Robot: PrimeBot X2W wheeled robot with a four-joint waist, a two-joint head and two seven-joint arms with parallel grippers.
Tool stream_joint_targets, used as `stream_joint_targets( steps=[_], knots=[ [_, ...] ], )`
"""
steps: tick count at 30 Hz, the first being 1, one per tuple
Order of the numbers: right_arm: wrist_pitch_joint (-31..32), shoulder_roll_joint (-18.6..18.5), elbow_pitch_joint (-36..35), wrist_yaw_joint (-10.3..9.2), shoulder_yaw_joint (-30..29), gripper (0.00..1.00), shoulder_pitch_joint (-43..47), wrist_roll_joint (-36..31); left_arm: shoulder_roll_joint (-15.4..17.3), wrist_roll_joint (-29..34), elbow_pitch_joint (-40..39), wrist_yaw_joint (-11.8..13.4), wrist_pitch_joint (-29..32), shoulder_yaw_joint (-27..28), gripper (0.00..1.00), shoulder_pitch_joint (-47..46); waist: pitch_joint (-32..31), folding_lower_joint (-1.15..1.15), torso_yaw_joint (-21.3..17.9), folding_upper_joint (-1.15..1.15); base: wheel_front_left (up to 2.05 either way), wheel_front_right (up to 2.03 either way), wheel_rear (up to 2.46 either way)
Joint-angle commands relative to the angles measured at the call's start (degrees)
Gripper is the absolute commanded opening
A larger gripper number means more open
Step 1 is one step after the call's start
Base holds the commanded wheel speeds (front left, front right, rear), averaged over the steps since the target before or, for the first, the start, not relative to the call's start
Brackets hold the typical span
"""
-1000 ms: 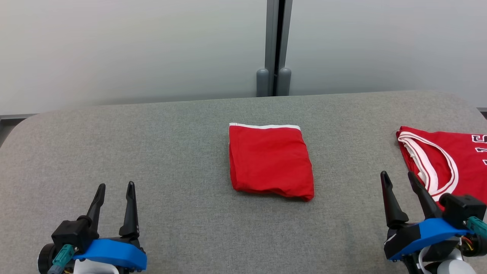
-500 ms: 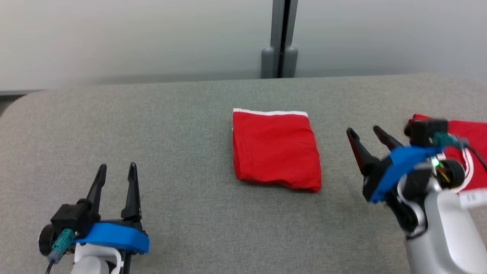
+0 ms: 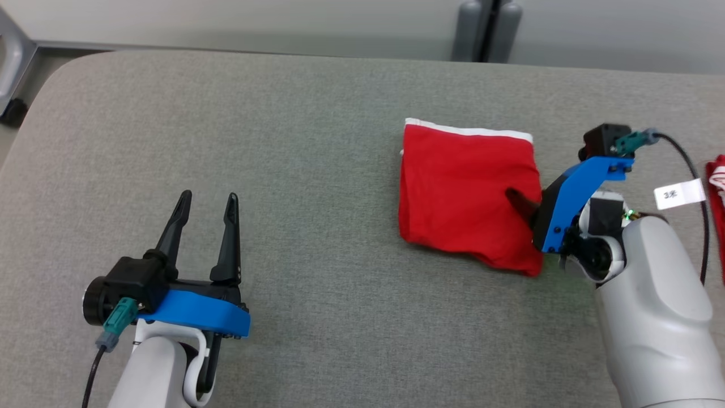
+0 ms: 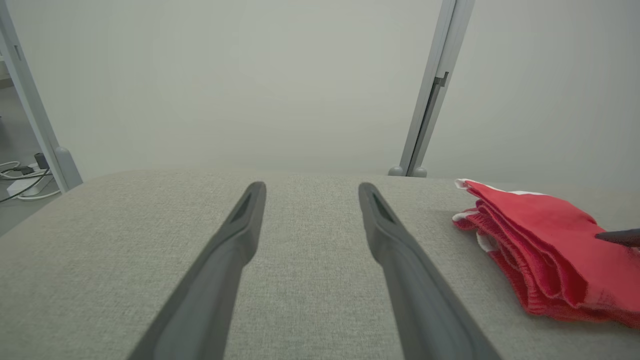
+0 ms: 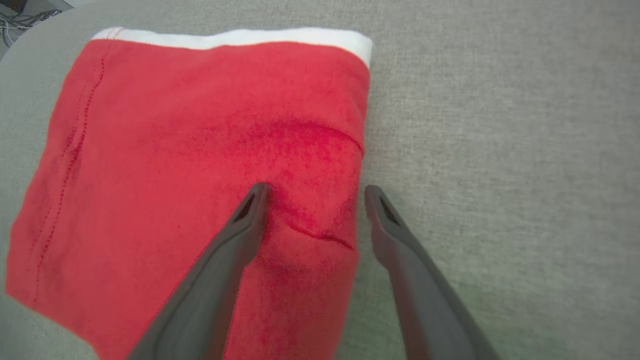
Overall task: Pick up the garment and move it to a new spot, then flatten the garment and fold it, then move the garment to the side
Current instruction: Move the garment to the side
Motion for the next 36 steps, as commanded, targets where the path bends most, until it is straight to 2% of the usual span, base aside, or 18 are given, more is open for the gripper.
stream_joint_targets(
  steps=[1, 6, 7, 8, 9, 15, 18, 20, 25, 29, 36],
  knots=[
    [-0.4, -0.1, 2.3, 0.03, -0.2, 1.0, -1.1, -0.9, -0.3, -0.1, 0.0, -0.3, -0.2, -0.4, 1.0, -0.9, 1.2, -0.01, 1.4, 0.0, 0.0, 0.0, 0.0],
    [-1.4, 0.0, 9.4, 0.02, 1.3, 1.0, -1.1, -0.8, -0.2, -0.5, 0.2, -0.2, -0.2, -0.9, 1.0, -0.8, 1.3, -0.01, 1.7, 0.0, 0.0, 0.0, 0.0],
    [-1.6, 0.1, 10.4, 0.03, 1.9, 0.89, -1.4, -0.1, -0.2, -0.5, 0.2, -0.2, -0.2, -0.8, 1.0, -0.7, 1.3, -0.01, 1.5, 0.0, 0.0, 0.0, 0.0],
    [-2.0, 0.2, 11.2, 0.03, 2.8, 0.29, -1.7, 0.3, -0.1, -0.6, 0.1, -0.2, -0.2, -0.7, 1.0, -0.6, 1.3, -0.01, 1.2, 0.0, 0.0, 0.0, 0.0],
    [-2.3, 0.2, 11.8, 0.03, 3.9, 0.0, -1.9, -0.2, 0.0, -0.7, 0.0, -0.2, -0.2, -0.6, 1.0, -0.4, 1.2, -0.01, 0.8, 0.0, 0.0, 0.0, 0.0],
    [-2.6, -0.1, 10.7, 0.01, 10.3, 0.0, -4.5, -1.4, 0.1, -0.8, -0.9, -0.3, -0.2, 0.1, 1.0, 0.6, 0.9, -0.01, -2.6, 0.0, 0.0, 0.0, 0.0],
    [-1.1, -0.6, 6.9, 0.02, 16.5, 0.0, -6.8, -1.2, 0.2, -0.8, -2.0, -0.3, -0.2, 0.9, 1.0, 1.1, 0.8, -0.01, -5.9, 0.0, 0.0, 0.0, 0.0],
    [0.5, -2.3, 3.3, 0.01, 22.5, 0.0, -8.2, 0.5, 0.3, -0.8, -3.1, -0.2, -0.2, 1.9, 1.0, 1.5, 0.9, -0.01, -8.7, 0.0, 0.0, 0.0, 0.0],
    [3.8, -11.4, -7.7, 0.02, 37.1, 0.0, -12.0, 6.6, 0.6, -1.2, -6.4, -0.2, -0.2, 3.8, 1.0, 1.7, 2.3, -0.01, -16.0, 0.0, 0.0, 0.0, 0.0],
    [3.7, -20.9, -13.5, 0.01, 45.8, 0.0, -16.0, 9.8, 1.2, -1.3, -7.9, -0.2, -0.2, 3.8, 1.0, 0.4, 3.8, -0.01, -20.4, 0.0, 0.0, 0.0, 0.0],
    [-2.1, -30.8, -13.4, 0.01, 51.5, 0.0, -20.4, 12.3, 3.5, -1.0, -7.7, -0.3, -0.2, 0.8, 1.0, -1.7, 7.0, -0.01, -24.5, 0.0, 0.0, 0.0, 0.0]
  ],
)
